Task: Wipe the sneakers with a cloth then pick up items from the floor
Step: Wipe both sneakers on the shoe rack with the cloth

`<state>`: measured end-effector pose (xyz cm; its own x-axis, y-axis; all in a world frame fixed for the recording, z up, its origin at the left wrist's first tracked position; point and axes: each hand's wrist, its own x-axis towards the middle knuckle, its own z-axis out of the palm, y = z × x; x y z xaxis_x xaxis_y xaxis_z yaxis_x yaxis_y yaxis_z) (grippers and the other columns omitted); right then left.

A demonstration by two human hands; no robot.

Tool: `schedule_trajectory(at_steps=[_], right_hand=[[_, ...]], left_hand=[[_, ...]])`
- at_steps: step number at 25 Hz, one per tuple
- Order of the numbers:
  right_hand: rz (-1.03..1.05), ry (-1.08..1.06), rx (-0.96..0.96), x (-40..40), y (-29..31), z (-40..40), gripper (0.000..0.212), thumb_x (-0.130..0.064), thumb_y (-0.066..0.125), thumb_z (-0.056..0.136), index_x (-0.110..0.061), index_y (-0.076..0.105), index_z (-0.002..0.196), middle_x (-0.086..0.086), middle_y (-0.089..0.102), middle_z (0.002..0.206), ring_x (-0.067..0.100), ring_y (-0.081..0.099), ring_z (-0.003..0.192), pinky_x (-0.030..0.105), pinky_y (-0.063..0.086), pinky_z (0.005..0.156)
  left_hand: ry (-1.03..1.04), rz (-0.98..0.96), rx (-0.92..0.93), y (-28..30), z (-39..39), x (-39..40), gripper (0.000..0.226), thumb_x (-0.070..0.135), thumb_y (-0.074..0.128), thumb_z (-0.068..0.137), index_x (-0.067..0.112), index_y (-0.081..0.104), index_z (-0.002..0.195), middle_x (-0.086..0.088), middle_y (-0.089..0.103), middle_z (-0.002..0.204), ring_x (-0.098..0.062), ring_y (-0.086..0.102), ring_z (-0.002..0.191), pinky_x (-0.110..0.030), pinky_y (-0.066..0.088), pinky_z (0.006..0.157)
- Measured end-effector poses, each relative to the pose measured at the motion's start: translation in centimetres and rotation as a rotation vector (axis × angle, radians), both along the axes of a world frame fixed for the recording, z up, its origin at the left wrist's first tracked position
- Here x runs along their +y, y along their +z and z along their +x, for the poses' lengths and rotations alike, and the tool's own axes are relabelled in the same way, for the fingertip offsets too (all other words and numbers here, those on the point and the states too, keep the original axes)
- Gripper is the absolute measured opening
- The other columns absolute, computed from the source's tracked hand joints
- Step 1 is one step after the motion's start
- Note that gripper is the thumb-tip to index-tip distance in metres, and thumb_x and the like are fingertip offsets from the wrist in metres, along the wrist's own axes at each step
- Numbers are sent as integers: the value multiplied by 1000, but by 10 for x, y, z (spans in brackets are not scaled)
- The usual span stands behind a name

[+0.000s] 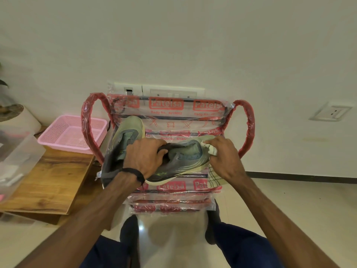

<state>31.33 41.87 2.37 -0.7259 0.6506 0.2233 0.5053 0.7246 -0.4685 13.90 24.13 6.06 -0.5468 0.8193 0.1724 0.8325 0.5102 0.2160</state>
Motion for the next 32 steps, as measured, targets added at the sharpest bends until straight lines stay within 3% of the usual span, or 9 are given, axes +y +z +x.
schedule_trajectory(at_steps=[3, 7, 10, 13, 17, 20, 24, 28, 32], right_hand=[[-17, -45, 118, 1, 19, 3, 28, -20, 67, 93, -20, 70, 120, 3, 66, 118, 22, 57, 106, 36, 48, 92], [33, -128, 137, 11, 29, -11, 30, -21, 68, 93, -21, 69, 123, 2, 65, 123, 21, 57, 111, 31, 46, 95], [13, -104, 47, 1, 19, -17, 39, -6, 67, 89, -20, 68, 125, 2, 62, 122, 19, 52, 111, 27, 42, 96], [36, -67, 6, -14, 0, -11, 48, 1, 66, 82, -16, 66, 127, 1, 60, 123, 18, 46, 110, 36, 47, 98], [74, -107, 34, -25, -11, -10, 54, 3, 67, 78, -14, 64, 130, 3, 60, 126, 22, 45, 113, 43, 49, 96], [104, -91, 53, -28, -16, -8, 54, 4, 65, 78, -13, 64, 130, 4, 60, 125, 23, 46, 113, 44, 50, 94], [126, -93, 82, -25, -9, -10, 50, 4, 66, 82, -12, 65, 129, 6, 62, 124, 25, 48, 111, 39, 49, 93], [158, -105, 191, -22, 8, -13, 42, -3, 66, 88, -13, 66, 129, 5, 62, 121, 22, 49, 108, 19, 36, 86], [201, -119, 271, -9, 26, -21, 42, -4, 64, 88, -15, 65, 129, 3, 60, 123, 20, 48, 109, 23, 40, 87]], left_hand=[[-74, 197, 147, 12, 8, 5, 18, 33, 64, 95, 28, 72, 109, 5, 72, 100, -23, 63, 96, -41, 56, 65], [-194, 252, 420, 6, 13, 14, 31, 22, 76, 86, 16, 70, 116, -5, 69, 114, -29, 62, 100, -41, 57, 65], [-271, 212, 381, -35, 15, 1, 45, 26, 81, 82, 14, 66, 123, -9, 67, 120, -31, 61, 103, -46, 59, 70], [-295, 220, 325, -72, 13, -17, 53, 20, 81, 83, 16, 63, 132, -8, 65, 126, -32, 59, 110, -51, 54, 83], [-285, 357, 234, -82, 14, -18, 52, 11, 78, 82, 14, 64, 131, -9, 63, 126, -32, 56, 113, -48, 52, 88], [-201, 467, 150, -82, 15, -15, 44, 10, 67, 84, 9, 65, 128, -15, 62, 120, -31, 54, 111, -47, 54, 91], [-151, 614, 102, -75, 18, -4, 29, 13, 45, 94, 3, 68, 109, -15, 66, 109, -31, 56, 101, -47, 56, 84], [-122, 754, 153, -50, 20, 10, 24, 5, 46, 95, 4, 69, 102, -13, 65, 106, -35, 55, 92, -42, 49, 84], [-113, 794, 246, -54, 17, 23, 11, 11, 49, 99, 14, 56, 107, -6, 56, 115, -30, 48, 100, -38, 43, 86]])
